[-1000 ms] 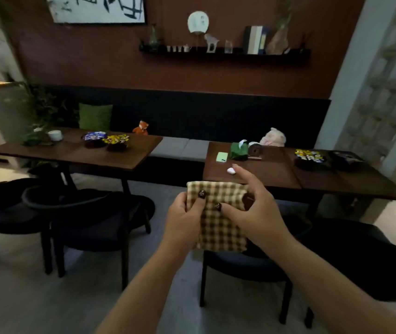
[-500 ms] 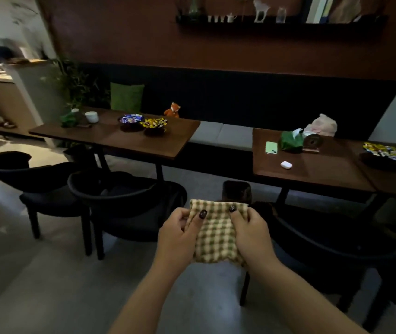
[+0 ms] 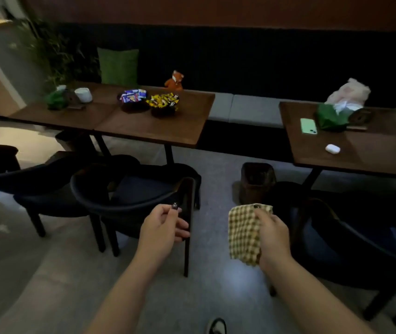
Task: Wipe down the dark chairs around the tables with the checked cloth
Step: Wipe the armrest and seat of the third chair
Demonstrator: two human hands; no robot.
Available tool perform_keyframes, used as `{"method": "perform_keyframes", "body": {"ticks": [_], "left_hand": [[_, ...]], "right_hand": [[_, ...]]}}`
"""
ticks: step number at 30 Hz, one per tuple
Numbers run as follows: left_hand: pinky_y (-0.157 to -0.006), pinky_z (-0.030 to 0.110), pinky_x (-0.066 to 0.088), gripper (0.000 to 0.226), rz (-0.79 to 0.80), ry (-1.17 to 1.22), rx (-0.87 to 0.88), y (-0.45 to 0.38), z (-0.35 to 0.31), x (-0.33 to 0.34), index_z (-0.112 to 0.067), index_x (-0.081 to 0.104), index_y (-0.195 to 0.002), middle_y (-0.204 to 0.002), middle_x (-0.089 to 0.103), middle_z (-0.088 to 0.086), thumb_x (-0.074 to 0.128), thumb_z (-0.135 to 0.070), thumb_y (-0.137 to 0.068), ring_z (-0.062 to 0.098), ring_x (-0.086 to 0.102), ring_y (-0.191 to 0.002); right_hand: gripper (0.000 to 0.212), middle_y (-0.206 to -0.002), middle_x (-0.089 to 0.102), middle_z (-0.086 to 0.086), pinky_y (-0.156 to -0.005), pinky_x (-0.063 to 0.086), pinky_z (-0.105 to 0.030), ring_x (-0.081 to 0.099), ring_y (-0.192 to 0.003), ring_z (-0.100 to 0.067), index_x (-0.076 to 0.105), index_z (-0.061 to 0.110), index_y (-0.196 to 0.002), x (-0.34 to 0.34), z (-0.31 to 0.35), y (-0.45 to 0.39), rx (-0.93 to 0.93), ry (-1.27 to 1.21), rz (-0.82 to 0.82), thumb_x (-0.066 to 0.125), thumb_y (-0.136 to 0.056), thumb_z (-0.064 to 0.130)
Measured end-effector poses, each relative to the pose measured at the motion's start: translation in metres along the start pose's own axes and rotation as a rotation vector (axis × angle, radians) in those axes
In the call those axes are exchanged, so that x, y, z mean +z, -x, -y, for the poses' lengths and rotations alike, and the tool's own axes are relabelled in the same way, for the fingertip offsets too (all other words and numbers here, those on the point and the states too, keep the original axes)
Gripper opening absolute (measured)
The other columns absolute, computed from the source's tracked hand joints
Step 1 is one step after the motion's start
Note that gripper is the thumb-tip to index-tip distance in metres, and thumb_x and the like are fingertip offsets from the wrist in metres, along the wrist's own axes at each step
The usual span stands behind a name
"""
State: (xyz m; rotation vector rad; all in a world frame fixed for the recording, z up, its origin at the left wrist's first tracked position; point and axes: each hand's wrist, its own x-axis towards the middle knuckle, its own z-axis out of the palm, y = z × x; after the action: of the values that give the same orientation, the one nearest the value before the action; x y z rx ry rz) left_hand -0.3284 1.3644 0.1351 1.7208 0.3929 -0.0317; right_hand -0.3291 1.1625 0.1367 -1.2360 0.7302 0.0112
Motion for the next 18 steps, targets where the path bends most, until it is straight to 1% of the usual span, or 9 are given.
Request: {"method": "perform_keyframes", "body": {"ticks": [2,6,8,11,12,13,15,17,18], "left_hand": [[-0.059,0.03,0.051,0.015,0.0,-0.012,-0.031,-0.036,0.003,0.004,-0.015,0.058,-0.096,-0.077,0.072,0.006,0.046,-0.023,-0.101,0.021,0.072,-0.069],[-0.079,0.033,0.055,0.011,-0.014,-0.018,-0.088,-0.108,0.008,0.01,-0.018,0.058,-0.101,-0.091,0.073,0.0,0.048,-0.023,-0.101,0.011,0.071,-0.084],[-0.084,0.033,0.054,0.01,-0.011,-0.02,-0.132,-0.144,0.014,0.01,-0.019,0.059,-0.102,-0.095,0.072,-0.002,0.049,-0.023,-0.1,0.01,0.068,-0.092],[-0.089,0.034,0.052,0.009,-0.027,-0.051,-0.17,-0.19,0.031,0.008,-0.023,0.059,-0.102,-0.1,0.07,-0.005,0.05,-0.025,-0.099,0.01,0.065,-0.1],[-0.093,0.036,0.051,0.009,-0.03,-0.078,-0.18,-0.203,0.038,0.006,-0.026,0.059,-0.1,-0.101,0.069,-0.007,0.051,-0.027,-0.099,0.01,0.064,-0.101],[-0.096,0.039,0.05,0.009,-0.031,-0.099,-0.194,-0.216,0.046,0.004,-0.029,0.06,-0.097,-0.102,0.068,-0.007,0.051,-0.029,-0.098,0.011,0.063,-0.101],[-0.099,0.045,0.048,0.011,-0.031,-0.121,-0.244,-0.241,0.065,-0.001,-0.032,0.061,-0.092,-0.104,0.068,-0.007,0.051,-0.033,-0.097,0.013,0.062,-0.102],[-0.1,0.047,0.047,0.012,-0.03,-0.136,-0.293,-0.265,0.082,-0.004,-0.033,0.061,-0.09,-0.104,0.067,-0.006,0.051,-0.035,-0.096,0.015,0.062,-0.103],[-0.1,0.047,0.047,0.013,-0.027,-0.145,-0.311,-0.277,0.09,-0.006,-0.033,0.061,-0.089,-0.103,0.067,-0.006,0.051,-0.035,-0.097,0.015,0.062,-0.103]], "right_hand": [[0.02,-0.097,0.066,-0.009,-0.073,0.055,-0.04,0.065,-0.087,-0.03,0.056,0.011,-0.108,0.018,-0.002,-0.033,-0.003,-0.016,-0.042,0.052,-0.096,0.027],[0.017,-0.102,0.06,-0.005,-0.071,0.051,-0.035,0.061,-0.09,-0.024,0.046,0.015,-0.114,0.065,0.0,-0.099,-0.003,-0.006,-0.057,0.043,-0.1,0.025],[0.016,-0.103,0.059,-0.003,-0.076,0.051,-0.037,0.06,-0.091,-0.022,0.044,0.017,-0.114,0.091,-0.001,-0.127,-0.021,0.056,-0.054,0.042,-0.1,0.026],[0.015,-0.105,0.059,-0.003,-0.088,0.052,-0.045,0.059,-0.094,-0.02,0.045,0.018,-0.11,0.128,-0.009,-0.162,-0.152,0.244,-0.006,0.046,-0.099,0.028],[0.011,-0.102,0.06,-0.001,-0.089,0.052,-0.045,0.06,-0.093,-0.018,0.046,0.021,-0.105,0.141,-0.014,-0.171,-0.199,0.297,0.025,0.048,-0.098,0.029],[0.005,-0.097,0.06,0.002,-0.086,0.053,-0.044,0.06,-0.09,-0.016,0.047,0.025,-0.098,0.154,-0.018,-0.178,-0.233,0.343,0.061,0.05,-0.097,0.029],[0.013,-0.086,0.06,0.002,-0.075,0.054,-0.043,0.06,-0.079,-0.016,0.046,0.035,-0.086,0.18,-0.032,-0.193,-0.264,0.445,0.133,0.055,-0.093,0.031],[0.013,-0.089,0.06,-0.002,-0.071,0.053,-0.042,0.06,-0.08,-0.019,0.047,0.039,-0.085,0.204,-0.051,-0.208,-0.287,0.559,0.198,0.059,-0.09,0.034],[0.011,-0.095,0.059,-0.002,-0.074,0.052,-0.037,0.059,-0.083,-0.016,0.049,0.037,-0.089,0.214,-0.061,-0.215,-0.3,0.595,0.221,0.059,-0.09,0.033]]}}
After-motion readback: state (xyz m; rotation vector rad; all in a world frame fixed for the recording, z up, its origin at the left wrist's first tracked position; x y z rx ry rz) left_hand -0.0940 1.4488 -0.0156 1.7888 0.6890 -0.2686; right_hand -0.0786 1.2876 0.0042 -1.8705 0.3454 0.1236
